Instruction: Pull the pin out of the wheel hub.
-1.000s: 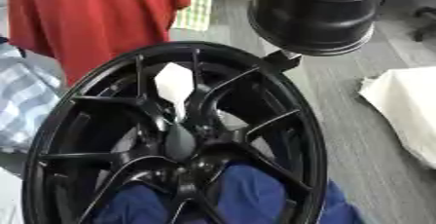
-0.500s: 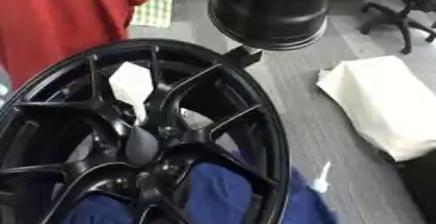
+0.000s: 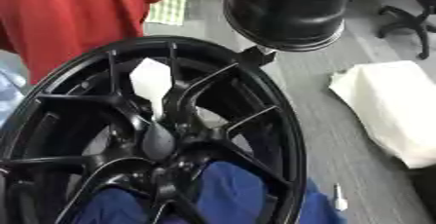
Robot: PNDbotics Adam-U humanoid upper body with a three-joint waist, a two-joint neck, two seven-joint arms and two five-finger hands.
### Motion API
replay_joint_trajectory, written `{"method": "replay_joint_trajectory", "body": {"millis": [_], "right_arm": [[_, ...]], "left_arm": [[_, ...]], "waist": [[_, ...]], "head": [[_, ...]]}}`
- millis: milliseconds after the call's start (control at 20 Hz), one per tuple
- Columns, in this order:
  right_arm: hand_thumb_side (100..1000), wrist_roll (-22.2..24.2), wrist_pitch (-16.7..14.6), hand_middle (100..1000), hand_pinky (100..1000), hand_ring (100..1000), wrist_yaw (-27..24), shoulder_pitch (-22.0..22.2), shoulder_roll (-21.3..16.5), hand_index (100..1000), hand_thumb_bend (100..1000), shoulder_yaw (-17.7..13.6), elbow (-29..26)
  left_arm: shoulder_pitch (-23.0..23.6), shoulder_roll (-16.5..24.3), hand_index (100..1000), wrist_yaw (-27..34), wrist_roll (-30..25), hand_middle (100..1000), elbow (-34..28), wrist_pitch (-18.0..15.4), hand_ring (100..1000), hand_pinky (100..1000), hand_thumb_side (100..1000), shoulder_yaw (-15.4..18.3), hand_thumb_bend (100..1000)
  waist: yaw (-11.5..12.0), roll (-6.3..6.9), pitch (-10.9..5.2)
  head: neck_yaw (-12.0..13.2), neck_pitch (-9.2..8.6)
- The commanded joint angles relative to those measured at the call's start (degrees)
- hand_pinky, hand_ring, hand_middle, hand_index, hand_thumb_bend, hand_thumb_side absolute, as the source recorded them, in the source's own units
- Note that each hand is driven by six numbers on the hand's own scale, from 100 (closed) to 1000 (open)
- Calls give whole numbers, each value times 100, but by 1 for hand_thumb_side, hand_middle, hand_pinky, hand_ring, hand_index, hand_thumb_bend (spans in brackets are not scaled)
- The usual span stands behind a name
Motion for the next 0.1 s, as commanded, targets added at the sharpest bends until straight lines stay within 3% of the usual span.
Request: {"method": "replay_joint_trajectory", "body": {"millis": [50, 100], "right_arm": [[376, 263, 162, 788, 905, 820, -275, -381, 97, 837, 100, 232, -106], [376, 318, 227, 788, 905, 820, -344, -501, 169, 837, 100, 307, -98]], "left_arm": [[-268, 165, 820, 87, -83, 771, -74, 36, 900, 867, 583, -57, 734], [-349, 164, 820, 119, -111, 771, -63, 49, 900, 867, 583, -96, 734]], "waist": [[13, -14, -146], [22, -29, -151]], "head": [[51, 46], [130, 120]]}}
